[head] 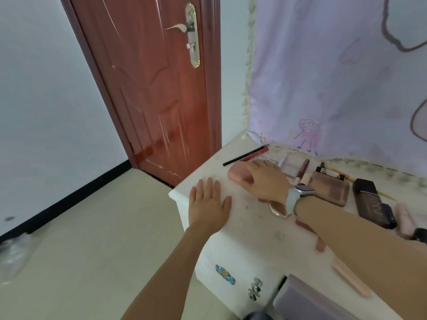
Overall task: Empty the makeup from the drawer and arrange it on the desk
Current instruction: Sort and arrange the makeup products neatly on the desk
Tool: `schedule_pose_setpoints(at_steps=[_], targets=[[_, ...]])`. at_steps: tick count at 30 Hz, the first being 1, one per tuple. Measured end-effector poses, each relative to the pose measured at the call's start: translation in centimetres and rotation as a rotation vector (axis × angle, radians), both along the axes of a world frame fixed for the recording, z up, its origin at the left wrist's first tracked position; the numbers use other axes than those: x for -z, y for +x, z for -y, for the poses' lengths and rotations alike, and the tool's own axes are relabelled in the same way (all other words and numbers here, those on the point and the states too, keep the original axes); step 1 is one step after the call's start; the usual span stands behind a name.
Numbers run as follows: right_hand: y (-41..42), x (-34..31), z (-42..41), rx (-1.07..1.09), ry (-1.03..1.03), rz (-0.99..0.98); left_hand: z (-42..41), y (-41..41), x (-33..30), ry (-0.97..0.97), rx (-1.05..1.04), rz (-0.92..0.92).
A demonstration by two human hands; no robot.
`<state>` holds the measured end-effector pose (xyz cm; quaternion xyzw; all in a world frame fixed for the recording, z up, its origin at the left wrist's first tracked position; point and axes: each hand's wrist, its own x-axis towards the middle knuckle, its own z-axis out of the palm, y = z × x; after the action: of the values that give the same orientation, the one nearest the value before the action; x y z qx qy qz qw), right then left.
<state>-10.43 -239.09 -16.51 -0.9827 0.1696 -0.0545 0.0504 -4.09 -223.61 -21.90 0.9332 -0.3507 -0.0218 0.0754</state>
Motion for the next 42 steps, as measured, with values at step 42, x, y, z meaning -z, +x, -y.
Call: schedule_pose_setpoints(at_steps=[42], targets=[[-11.1,-4.0,-3.6,-0.257,0.527,0.466,-1.9,-8.1,-8.3,-1.346,-0.047,-1.292]])
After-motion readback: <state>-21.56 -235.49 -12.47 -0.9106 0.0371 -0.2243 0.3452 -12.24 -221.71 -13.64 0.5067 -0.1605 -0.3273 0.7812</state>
